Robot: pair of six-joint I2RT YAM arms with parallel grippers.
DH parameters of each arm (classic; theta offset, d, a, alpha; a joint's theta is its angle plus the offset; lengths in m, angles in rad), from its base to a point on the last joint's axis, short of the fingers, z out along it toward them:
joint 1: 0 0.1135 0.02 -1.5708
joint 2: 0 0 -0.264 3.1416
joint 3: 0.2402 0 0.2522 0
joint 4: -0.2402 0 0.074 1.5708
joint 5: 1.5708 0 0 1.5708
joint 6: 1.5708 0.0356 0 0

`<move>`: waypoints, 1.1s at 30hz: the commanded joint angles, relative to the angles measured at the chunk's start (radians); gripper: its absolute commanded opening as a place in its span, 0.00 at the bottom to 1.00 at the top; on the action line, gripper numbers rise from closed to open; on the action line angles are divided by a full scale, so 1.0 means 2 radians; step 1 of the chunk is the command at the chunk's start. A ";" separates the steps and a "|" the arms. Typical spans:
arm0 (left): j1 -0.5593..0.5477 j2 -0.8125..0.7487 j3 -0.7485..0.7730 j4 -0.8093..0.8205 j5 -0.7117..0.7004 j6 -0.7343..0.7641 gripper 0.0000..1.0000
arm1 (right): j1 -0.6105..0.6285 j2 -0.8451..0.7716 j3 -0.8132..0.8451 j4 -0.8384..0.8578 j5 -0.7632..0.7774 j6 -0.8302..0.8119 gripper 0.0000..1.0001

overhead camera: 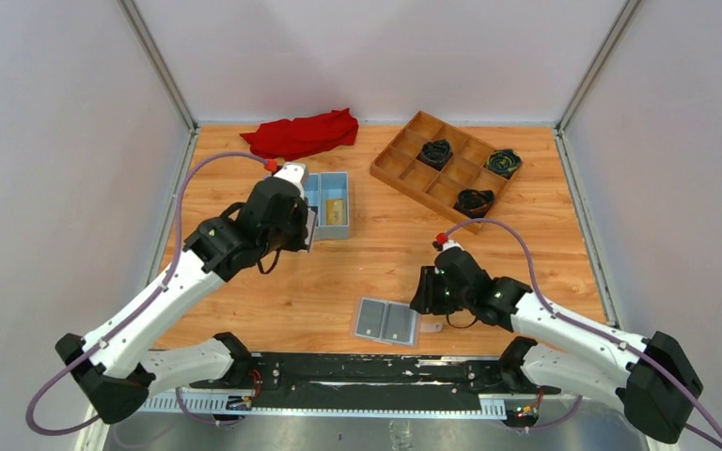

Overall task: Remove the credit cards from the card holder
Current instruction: Place the credit card in the storage box.

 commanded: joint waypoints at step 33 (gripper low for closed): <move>0.114 0.408 0.227 -0.142 -0.332 0.042 0.00 | -0.122 0.126 0.202 -0.219 0.145 0.007 0.50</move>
